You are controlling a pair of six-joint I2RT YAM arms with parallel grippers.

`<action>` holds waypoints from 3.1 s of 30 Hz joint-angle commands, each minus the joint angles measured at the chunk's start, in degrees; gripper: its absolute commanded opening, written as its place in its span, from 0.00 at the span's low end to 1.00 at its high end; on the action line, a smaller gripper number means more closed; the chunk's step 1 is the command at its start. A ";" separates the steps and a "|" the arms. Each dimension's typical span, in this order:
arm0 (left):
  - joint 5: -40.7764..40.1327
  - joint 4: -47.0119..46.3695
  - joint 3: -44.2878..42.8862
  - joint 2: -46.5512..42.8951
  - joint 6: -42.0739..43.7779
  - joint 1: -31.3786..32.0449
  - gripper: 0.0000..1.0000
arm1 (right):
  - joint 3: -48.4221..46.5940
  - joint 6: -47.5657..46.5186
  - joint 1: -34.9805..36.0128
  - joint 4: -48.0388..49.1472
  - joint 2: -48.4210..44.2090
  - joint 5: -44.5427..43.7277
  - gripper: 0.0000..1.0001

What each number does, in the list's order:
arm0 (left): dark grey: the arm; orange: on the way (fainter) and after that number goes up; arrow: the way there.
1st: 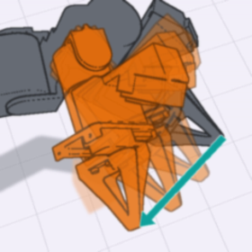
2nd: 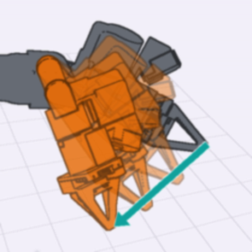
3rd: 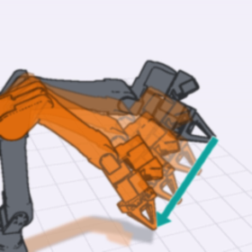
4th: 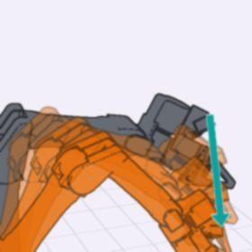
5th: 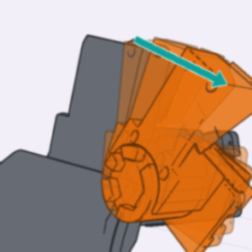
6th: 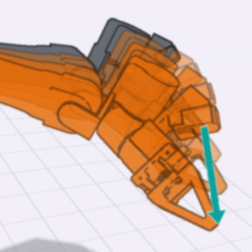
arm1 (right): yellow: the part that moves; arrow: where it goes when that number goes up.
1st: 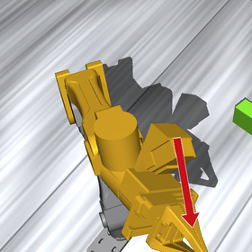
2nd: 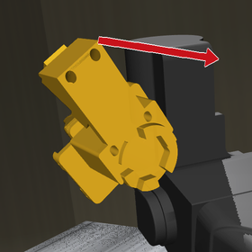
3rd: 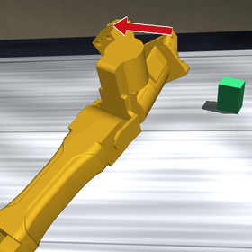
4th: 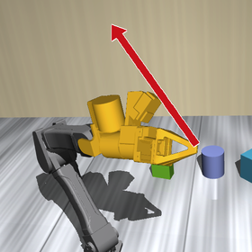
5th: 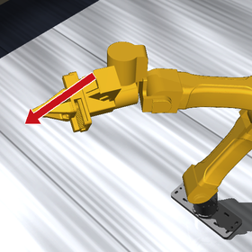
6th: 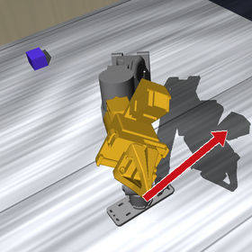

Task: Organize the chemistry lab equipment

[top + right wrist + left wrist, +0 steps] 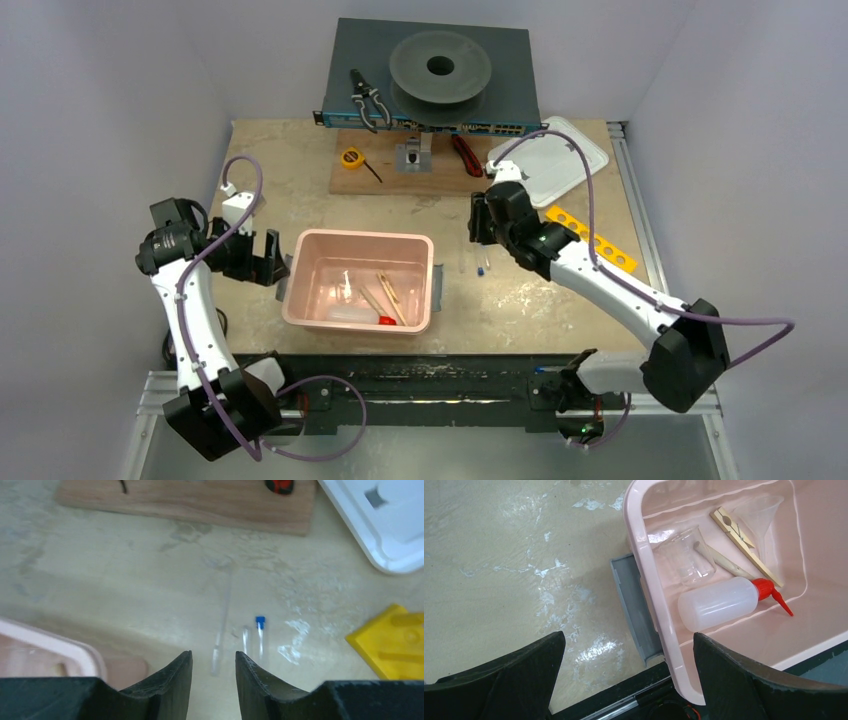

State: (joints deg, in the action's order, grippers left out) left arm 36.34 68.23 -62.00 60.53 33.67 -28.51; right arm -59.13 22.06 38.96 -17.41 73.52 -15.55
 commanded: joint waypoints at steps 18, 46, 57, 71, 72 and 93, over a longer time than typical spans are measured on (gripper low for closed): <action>-1.53 -3.22 2.11 -2.47 1.79 -0.58 1.00 | 4.83 5.44 -7.55 5.77 18.79 -0.10 0.34; -2.68 -2.15 0.49 -1.55 2.10 -0.57 0.99 | 4.90 6.54 -7.90 5.57 24.50 -1.63 0.16; -2.09 -0.89 -1.18 -0.97 2.10 -0.58 0.98 | 1.71 5.54 -7.66 -0.32 6.50 -3.41 0.00; -1.70 -1.09 -1.05 -0.97 1.32 -0.54 0.99 | -18.29 -0.47 21.70 -3.50 10.03 3.16 0.00; -1.71 -1.00 -0.98 -1.11 1.45 -0.57 0.99 | -19.06 -0.65 23.24 -3.70 11.58 3.17 0.00; -2.15 -0.85 -1.11 -1.20 1.41 -0.58 1.00 | -18.08 -0.14 21.90 -2.92 13.01 9.24 0.48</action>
State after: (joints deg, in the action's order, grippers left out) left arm 33.28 67.85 -61.30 60.10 35.11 -28.51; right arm -78.81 19.51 66.72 -24.14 94.17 -7.88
